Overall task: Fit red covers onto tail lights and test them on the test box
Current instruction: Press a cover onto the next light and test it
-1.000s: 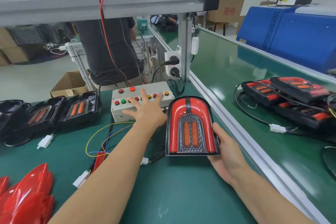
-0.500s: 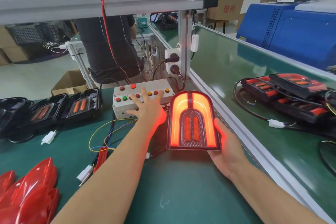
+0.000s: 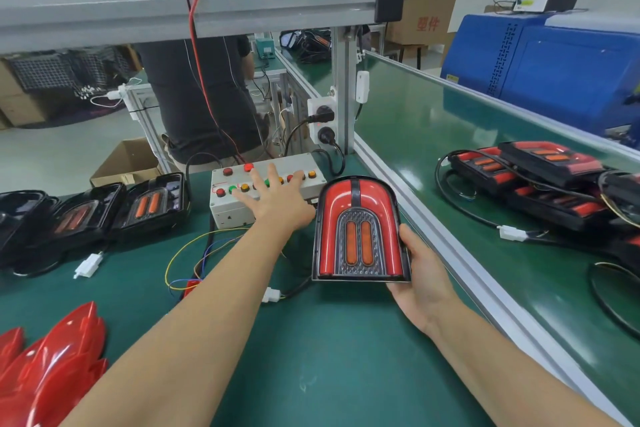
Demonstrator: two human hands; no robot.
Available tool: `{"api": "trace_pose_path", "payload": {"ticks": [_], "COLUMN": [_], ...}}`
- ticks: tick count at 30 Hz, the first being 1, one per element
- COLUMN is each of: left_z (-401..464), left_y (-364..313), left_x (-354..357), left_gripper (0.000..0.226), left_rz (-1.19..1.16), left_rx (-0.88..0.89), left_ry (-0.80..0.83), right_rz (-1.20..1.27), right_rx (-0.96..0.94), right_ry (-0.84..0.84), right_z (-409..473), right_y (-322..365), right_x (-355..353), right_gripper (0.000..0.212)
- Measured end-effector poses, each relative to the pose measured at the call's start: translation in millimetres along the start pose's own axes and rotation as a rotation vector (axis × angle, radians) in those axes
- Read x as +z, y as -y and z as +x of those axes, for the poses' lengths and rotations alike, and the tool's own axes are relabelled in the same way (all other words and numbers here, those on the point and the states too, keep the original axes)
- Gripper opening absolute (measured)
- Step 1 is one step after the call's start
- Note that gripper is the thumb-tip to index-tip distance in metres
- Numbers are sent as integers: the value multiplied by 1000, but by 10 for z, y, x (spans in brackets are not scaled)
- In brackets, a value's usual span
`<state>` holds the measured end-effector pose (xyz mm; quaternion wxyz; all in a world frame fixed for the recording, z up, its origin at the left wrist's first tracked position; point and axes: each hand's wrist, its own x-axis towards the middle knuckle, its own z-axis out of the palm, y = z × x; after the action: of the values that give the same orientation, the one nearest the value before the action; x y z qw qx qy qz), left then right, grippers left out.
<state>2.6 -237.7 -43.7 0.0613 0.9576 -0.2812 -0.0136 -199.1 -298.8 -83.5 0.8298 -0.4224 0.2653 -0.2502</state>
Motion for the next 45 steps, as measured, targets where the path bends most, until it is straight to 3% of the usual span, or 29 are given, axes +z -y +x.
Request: {"api": "trace_pose_path", "payload": {"ticks": [10, 22, 27, 29, 31, 34, 37, 40, 42, 45], "left_z": [64, 50, -179, -366, -625, -979, -1157, -1193, -1181, -1178], "left_y": [90, 114, 283, 508, 796, 1095, 1131, 1168, 1205, 1229], "left_x": [-16, -53, -256, -409, -542, -476, -197, -53, -55, -105], "left_gripper": [66, 68, 75, 60, 43, 43, 45, 30, 21, 13], "left_rz": [154, 157, -76, -277, -390, -280, -37, -58, -128, -287], "left_rx": [122, 136, 274, 399, 504, 559, 634, 676, 704, 733], "left_ry": [-76, -27, 66, 119, 321, 443, 262, 41, -53, -128], "right_rz": [-42, -51, -62, -199, -466, -989, -1487, -1634, -1796, -2018], "right_rx": [-1, 33, 152, 179, 139, -143, -620, -944, -968, -776], "right_ry": [-13, 6, -18, -33, -49, -175, -251, 6, 219, 397], "right_z": [6, 10, -2, -8, -20, -22, -165, -377, -451, -433], "right_y": [0, 31, 134, 183, 243, 333, 306, 75, -114, -311], "right_x": [-7, 13, -17, -26, 5, 83, 307, 620, 777, 918], "right_gripper": [35, 39, 33, 32, 30, 42, 40, 30, 29, 41]}}
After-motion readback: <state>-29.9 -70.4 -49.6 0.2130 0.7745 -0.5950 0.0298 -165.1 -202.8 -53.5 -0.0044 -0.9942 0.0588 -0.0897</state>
